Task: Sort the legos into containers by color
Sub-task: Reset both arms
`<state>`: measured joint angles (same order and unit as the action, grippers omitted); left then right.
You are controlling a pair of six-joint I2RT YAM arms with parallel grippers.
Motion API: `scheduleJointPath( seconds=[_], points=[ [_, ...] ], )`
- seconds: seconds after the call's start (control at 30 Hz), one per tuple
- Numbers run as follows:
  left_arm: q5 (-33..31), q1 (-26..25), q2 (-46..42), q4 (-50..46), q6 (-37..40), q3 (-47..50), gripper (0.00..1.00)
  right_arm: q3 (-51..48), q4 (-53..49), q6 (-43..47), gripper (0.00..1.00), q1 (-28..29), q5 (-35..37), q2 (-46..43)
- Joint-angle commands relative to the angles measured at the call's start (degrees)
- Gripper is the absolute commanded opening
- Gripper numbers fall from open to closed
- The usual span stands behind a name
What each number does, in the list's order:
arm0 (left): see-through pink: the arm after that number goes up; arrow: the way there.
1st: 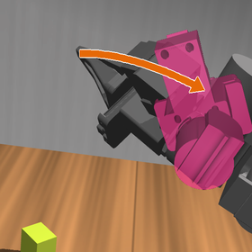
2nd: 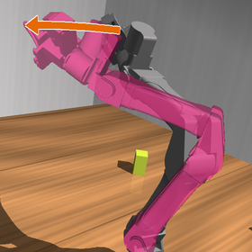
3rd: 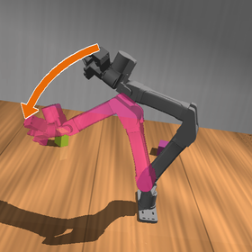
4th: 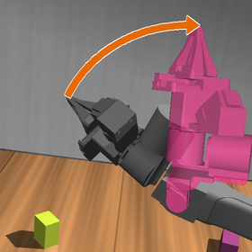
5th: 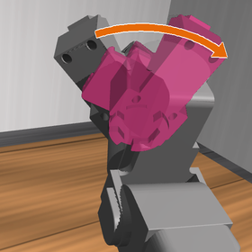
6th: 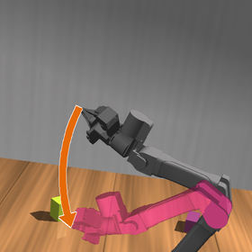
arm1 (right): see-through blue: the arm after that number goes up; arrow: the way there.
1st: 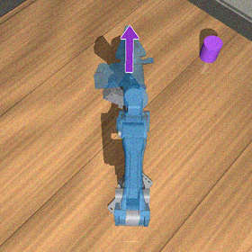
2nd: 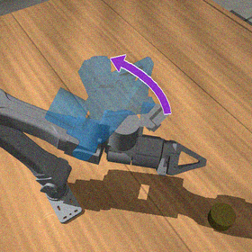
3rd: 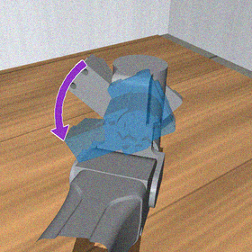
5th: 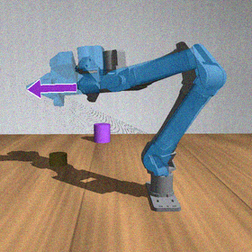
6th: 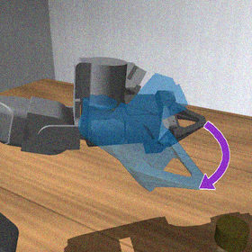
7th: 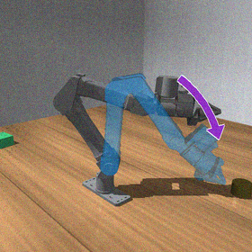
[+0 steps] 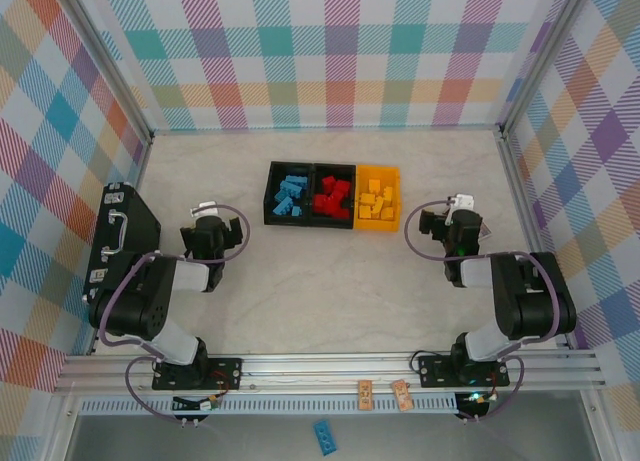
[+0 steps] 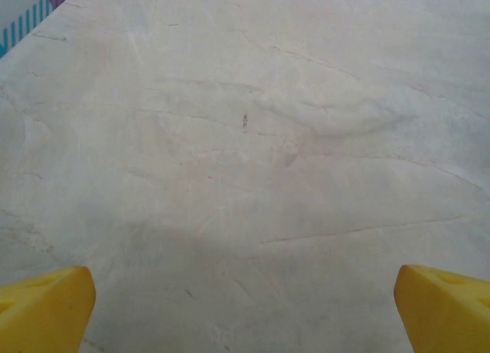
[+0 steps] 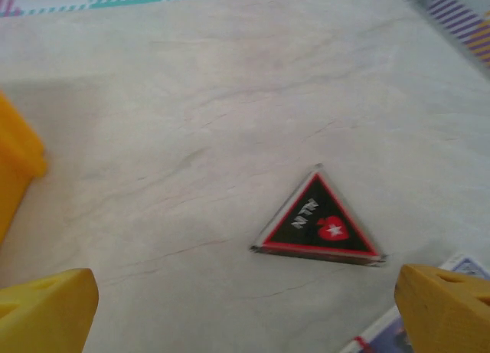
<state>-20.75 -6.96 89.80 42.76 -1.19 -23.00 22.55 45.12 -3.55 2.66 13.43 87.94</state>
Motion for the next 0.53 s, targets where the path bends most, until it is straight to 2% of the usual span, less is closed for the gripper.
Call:
scheduleJointPath(
  seconds=[0.0,0.07,0.5],
  points=[
    [4.15,1.43,1.10,10.21,1.17,0.92,0.99,-0.01,4.06,1.01,0.99,-0.75,-4.76,-0.02],
    [3.84,1.21,0.27,7.18,0.90,0.25,1.00,-0.19,5.36,1.24,0.99,-0.50,-4.39,0.29],
    [2.62,0.63,0.73,8.65,1.21,0.50,1.00,-0.13,4.81,1.28,0.99,-0.47,-4.55,0.06]
  ],
)
